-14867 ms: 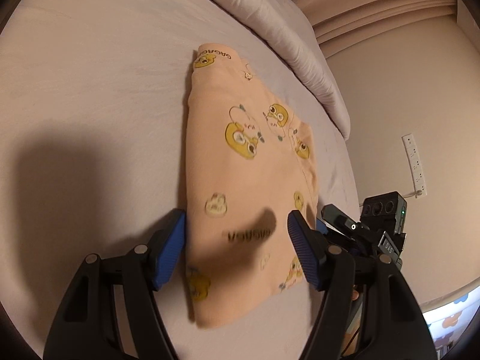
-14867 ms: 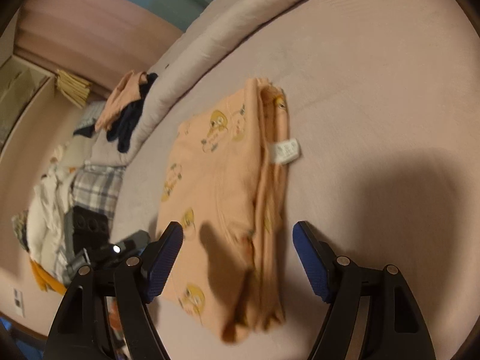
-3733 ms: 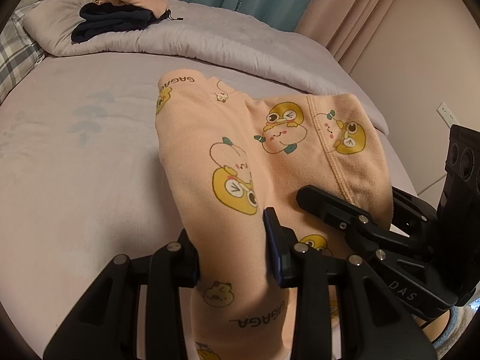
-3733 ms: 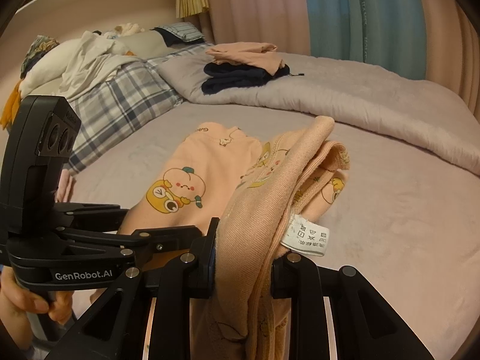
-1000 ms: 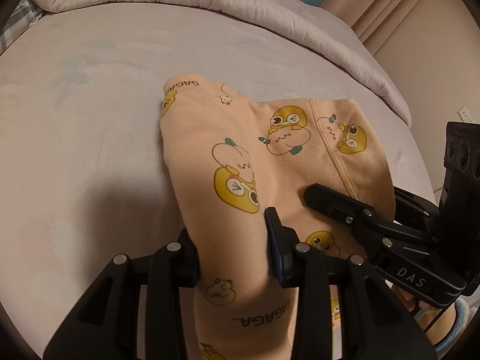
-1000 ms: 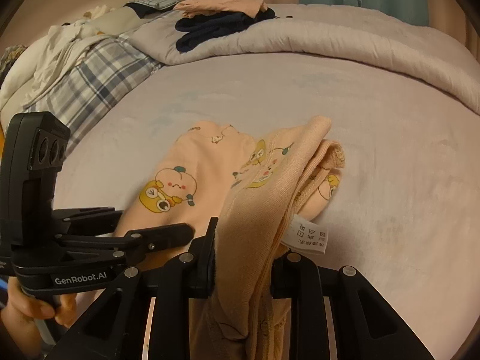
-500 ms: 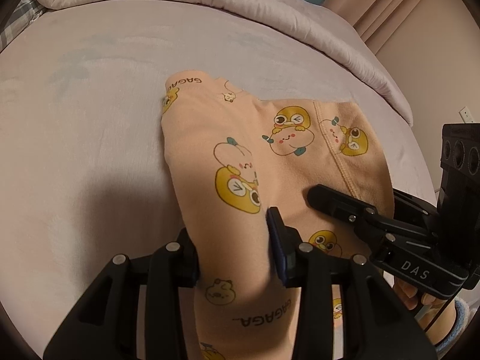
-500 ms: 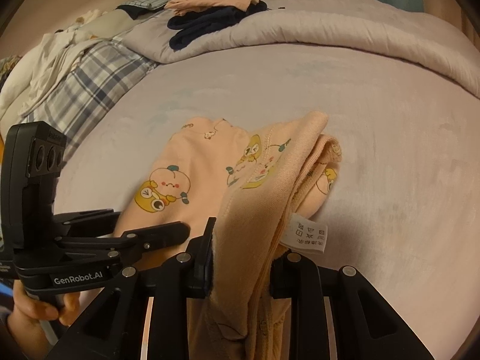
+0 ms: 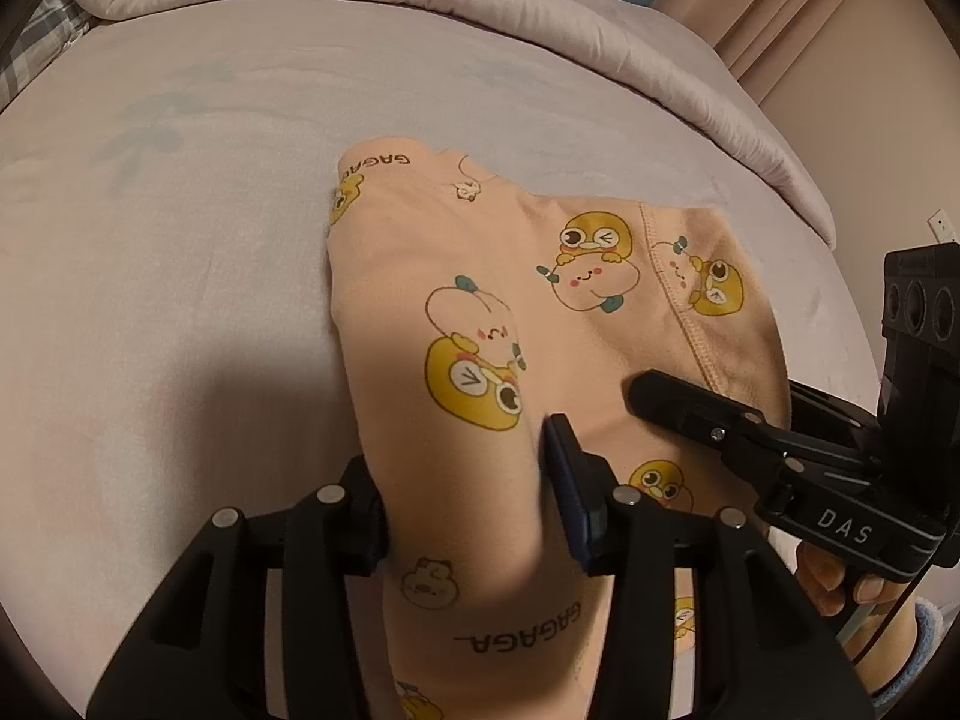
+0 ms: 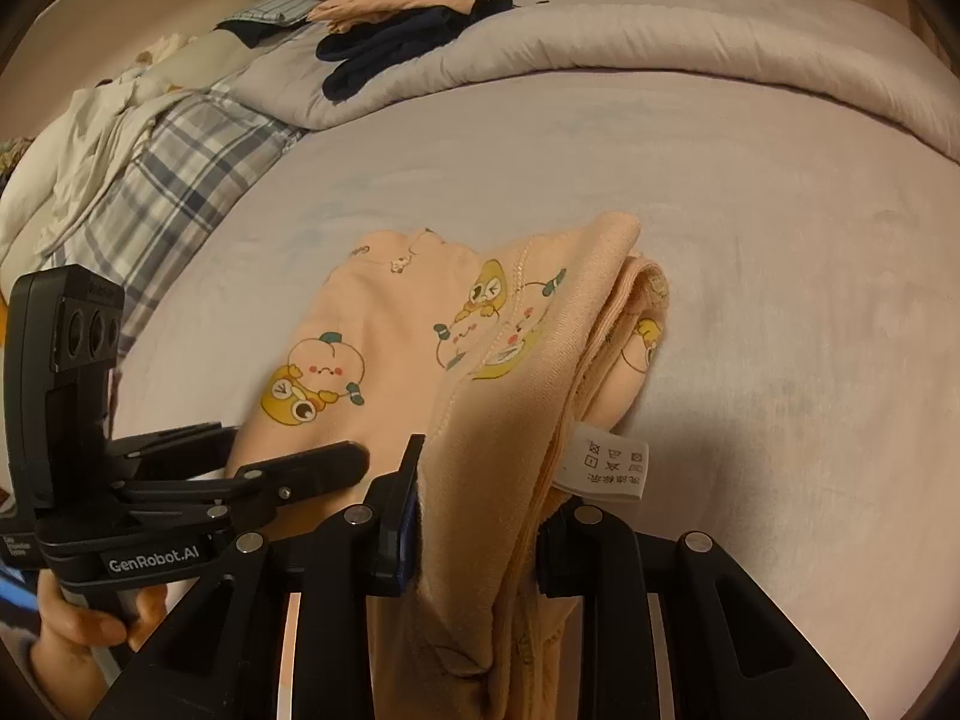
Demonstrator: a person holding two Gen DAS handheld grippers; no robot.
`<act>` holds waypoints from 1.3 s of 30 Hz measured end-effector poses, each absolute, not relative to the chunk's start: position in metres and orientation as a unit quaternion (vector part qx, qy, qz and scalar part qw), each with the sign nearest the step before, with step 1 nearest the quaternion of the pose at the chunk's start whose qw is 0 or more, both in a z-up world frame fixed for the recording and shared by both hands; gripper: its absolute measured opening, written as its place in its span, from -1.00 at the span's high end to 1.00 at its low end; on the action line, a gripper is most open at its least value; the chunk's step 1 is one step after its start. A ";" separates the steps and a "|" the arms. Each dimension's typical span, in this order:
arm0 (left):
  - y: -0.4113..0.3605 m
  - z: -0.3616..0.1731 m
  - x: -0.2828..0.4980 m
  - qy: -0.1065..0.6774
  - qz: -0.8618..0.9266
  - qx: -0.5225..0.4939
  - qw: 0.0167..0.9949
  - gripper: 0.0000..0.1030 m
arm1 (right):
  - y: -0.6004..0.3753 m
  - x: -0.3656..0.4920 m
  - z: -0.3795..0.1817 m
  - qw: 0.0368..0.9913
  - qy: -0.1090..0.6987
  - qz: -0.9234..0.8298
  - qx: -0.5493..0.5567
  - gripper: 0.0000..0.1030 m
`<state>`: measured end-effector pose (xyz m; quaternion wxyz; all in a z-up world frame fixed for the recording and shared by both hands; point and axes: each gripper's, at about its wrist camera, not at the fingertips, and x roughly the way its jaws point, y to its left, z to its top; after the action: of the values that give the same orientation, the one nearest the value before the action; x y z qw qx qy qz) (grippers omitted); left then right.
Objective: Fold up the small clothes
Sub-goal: 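Open both tools and release the folded peach shirt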
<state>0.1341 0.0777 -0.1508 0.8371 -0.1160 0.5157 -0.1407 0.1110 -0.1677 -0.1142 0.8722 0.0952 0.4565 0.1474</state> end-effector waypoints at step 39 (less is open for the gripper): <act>0.095 -0.143 0.106 0.512 -0.075 -0.095 0.850 -0.35 | -0.203 0.083 -0.108 0.871 0.451 0.121 0.152 0.35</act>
<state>0.1061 0.0954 -0.1427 0.8504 -0.0946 0.5121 -0.0746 0.0835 -0.2031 -0.1084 0.8713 0.1516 0.4508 0.1214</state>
